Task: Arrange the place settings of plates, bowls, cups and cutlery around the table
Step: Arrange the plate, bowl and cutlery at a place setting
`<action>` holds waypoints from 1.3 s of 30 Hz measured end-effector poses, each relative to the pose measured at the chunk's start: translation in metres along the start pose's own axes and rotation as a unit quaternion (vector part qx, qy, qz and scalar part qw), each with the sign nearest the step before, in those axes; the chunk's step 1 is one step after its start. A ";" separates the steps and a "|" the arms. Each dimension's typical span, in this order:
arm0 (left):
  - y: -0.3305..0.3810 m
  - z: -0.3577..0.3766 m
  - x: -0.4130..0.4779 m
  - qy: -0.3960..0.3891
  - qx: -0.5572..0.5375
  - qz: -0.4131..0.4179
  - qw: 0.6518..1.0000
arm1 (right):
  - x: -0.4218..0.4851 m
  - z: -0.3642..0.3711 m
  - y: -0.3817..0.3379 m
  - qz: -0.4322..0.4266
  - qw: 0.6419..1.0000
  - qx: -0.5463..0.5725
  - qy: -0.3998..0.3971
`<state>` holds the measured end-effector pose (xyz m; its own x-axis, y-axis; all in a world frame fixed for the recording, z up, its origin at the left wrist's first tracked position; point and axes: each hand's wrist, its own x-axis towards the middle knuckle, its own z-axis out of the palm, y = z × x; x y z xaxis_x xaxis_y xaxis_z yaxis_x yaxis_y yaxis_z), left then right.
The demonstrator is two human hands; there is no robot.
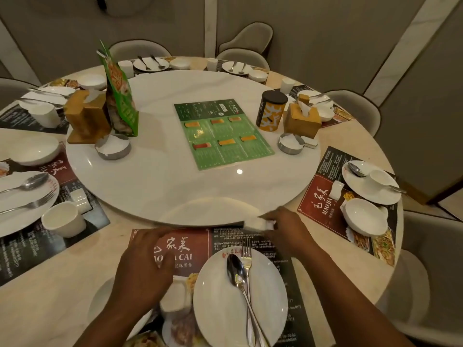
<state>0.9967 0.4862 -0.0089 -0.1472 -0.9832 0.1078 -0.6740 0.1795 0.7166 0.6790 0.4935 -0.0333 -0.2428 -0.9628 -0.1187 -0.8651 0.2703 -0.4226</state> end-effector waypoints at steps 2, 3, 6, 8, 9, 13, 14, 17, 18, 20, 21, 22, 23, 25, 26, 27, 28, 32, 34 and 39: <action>-0.001 0.006 -0.001 -0.002 0.012 0.000 1.000 | 0.000 0.008 0.015 0.012 1.000 -0.001 -0.010; -0.001 0.008 -0.002 -0.001 0.017 -0.004 1.000 | 0.002 0.013 0.019 0.015 1.000 -0.003 -0.014; -0.001 0.012 -0.005 0.002 0.027 -0.005 1.000 | 0.005 0.025 0.020 0.002 1.000 0.012 -0.016; -0.002 0.013 -0.005 0.000 0.032 -0.009 0.999 | 0.008 0.032 0.016 -0.018 0.999 0.028 -0.020; -0.003 0.013 -0.006 0.000 0.035 -0.010 0.999 | 0.009 0.035 0.014 -0.028 0.999 0.033 -0.023; -0.004 0.013 -0.007 0.005 0.036 -0.006 0.999 | 0.014 0.043 0.011 -0.060 0.997 0.030 -0.032; -0.003 0.014 -0.007 0.007 0.037 -0.007 0.999 | 0.015 0.045 0.010 -0.063 0.997 0.027 -0.033; -0.002 0.014 -0.009 0.008 0.041 -0.020 0.999 | 0.015 0.047 0.010 -0.073 0.997 0.024 -0.031; -0.002 0.014 -0.009 0.009 0.040 -0.023 0.999 | 0.015 0.047 0.010 -0.077 0.996 0.027 -0.029; -0.002 0.015 -0.011 0.009 0.035 -0.024 0.999 | 0.013 0.048 0.009 -0.083 0.995 0.042 -0.023; -0.002 0.015 -0.011 0.009 0.032 -0.024 0.999 | 0.013 0.047 0.009 -0.084 0.995 0.053 -0.019; -0.002 0.015 -0.012 0.010 0.033 -0.023 0.999 | 0.012 0.047 0.009 -0.084 0.994 0.062 -0.015; -0.002 0.015 -0.012 0.009 0.035 -0.023 0.999 | 0.011 0.047 0.009 -0.079 0.994 0.069 -0.015; -0.003 0.015 -0.013 0.007 0.038 -0.026 0.999 | 0.010 0.046 0.009 -0.067 0.994 0.081 -0.013; -0.004 0.015 -0.014 0.006 0.038 -0.028 0.999 | 0.010 0.047 0.009 -0.063 0.995 0.082 -0.011; -0.004 0.014 -0.014 0.004 0.036 -0.029 0.999 | 0.010 0.047 0.010 -0.061 0.995 0.083 -0.011; -0.005 0.014 -0.014 0.004 0.034 -0.031 0.999 | 0.010 0.046 0.009 -0.060 0.995 0.083 -0.012; -0.007 0.013 -0.015 0.002 0.034 -0.040 0.999 | 0.010 0.047 0.009 -0.050 0.996 0.074 -0.008; -0.007 0.013 -0.015 0.004 0.035 -0.046 0.998 | 0.011 0.047 0.008 -0.046 0.996 0.069 -0.009; -0.010 0.011 -0.015 0.003 0.038 -0.049 0.998 | 0.011 0.047 0.007 -0.038 0.997 0.067 -0.014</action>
<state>0.9974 0.4999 -0.0250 -0.0744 -0.9963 0.0436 -0.7384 0.0844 0.6691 0.6910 0.4845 -0.0792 -0.1647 -0.9807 -0.1051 -0.8141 0.1953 -0.5469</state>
